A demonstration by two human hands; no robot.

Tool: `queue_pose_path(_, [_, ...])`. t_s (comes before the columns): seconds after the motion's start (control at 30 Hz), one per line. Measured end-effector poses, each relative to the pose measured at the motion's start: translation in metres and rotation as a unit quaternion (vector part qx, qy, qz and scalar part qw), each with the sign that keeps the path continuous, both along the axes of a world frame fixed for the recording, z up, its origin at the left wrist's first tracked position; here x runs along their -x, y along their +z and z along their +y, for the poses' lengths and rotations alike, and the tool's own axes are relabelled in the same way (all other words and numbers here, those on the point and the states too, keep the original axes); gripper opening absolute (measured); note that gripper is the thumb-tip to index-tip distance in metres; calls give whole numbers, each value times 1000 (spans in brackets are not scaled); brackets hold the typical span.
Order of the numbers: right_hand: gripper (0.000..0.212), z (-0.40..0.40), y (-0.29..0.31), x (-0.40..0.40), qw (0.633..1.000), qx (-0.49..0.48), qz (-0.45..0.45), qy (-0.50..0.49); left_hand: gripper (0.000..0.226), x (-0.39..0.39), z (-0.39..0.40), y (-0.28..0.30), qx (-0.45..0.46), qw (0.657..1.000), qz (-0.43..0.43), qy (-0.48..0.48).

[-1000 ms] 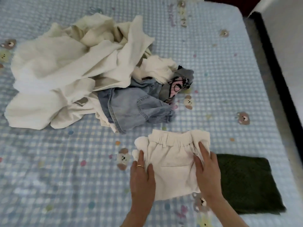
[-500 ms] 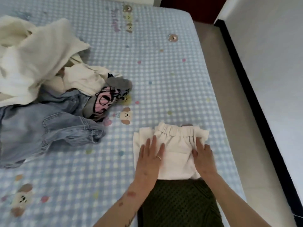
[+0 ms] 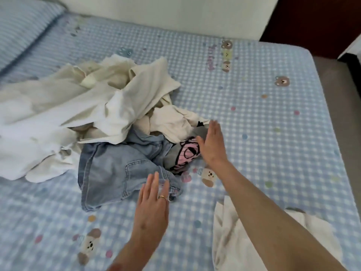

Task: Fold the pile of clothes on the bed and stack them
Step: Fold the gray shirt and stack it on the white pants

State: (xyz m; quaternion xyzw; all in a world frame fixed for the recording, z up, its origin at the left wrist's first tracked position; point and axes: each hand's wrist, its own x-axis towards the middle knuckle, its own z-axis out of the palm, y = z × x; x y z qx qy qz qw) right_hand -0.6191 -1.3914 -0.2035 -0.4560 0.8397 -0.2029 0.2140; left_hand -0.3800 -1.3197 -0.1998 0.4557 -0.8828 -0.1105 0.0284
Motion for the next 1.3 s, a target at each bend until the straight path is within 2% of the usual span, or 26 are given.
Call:
queue_pose_path(0.07, [83,-21,-8,12,989,-95,104,37,67,-22,-44,-3,29,998,-63,-8])
queue_pose_path(0.13, [69,-17,-13,14,971,-163,163,66,69,-37,-66,-18,-4,990,-139,-33])
queue_pose_path(0.2, [38,7,-14,2,975,-154,138,77,65,-45,-75,-39,-62,976,-204,-32])
queue_pose_path(0.27, [22,48,-8,-19,990,-92,85,67,66,-46,-77,-52,-85,970,-225,-32])
queue_pose_path(0.37, [11,119,15,-57,997,9,47,55,68,-41,-77,-54,-116,969,-216,-19])
queue_pose_path(0.43, [12,160,37,-85,998,38,23,51,63,-40,-69,-43,-135,972,-192,-12])
queue_pose_path(0.5, [5,195,59,-112,997,49,-3,51,54,-44,-47,-24,-159,982,-106,11])
queue_pose_path(0.57, [11,225,83,-144,997,31,-16,69,47,-59,-11,4,-195,979,49,27])
queue_pose_path(0.63, [22,251,104,-179,995,8,-5,100,42,-88,28,36,-267,944,178,79])
queue_pose_path(0.7, [32,269,115,-216,992,3,-5,126,36,-122,61,60,-349,897,235,136])
queue_pose_path(0.77, [37,283,112,-255,987,-7,-7,159,28,-158,87,70,-415,862,245,155])
queue_pose_path(0.8, [40,290,104,-276,985,-21,-8,170,26,-177,98,70,-430,858,232,156])
queue_pose_path(0.87, [47,305,84,-313,983,-45,-39,173,27,-210,113,59,-419,878,177,149])
queue_pose_path(0.93, [39,320,65,-342,980,-61,-108,152,32,-240,126,39,-398,904,105,118])
queue_pose_path(1.0, [38,336,47,-359,975,-96,-191,57,36,-260,137,21,-387,920,46,48])
queue_pose_path(1.03, [38,345,37,-364,974,-114,-197,21,38,-266,141,13,-382,924,28,10])
queue_pose_path(1.13, [38,365,17,-369,979,-166,-119,-24,42,-261,146,-3,-340,939,22,-46])
queue_pose_path(1.2, [40,372,11,-367,982,-181,-46,-9,45,-245,146,-13,-299,952,33,-64])
queue_pose_path(1.23, [46,374,7,-365,984,-180,9,2,48,-237,145,-18,-290,955,31,-55])
queue_pose_path(1.3, [65,370,0,-357,975,-199,104,3,52,-224,138,-27,-333,942,40,9])
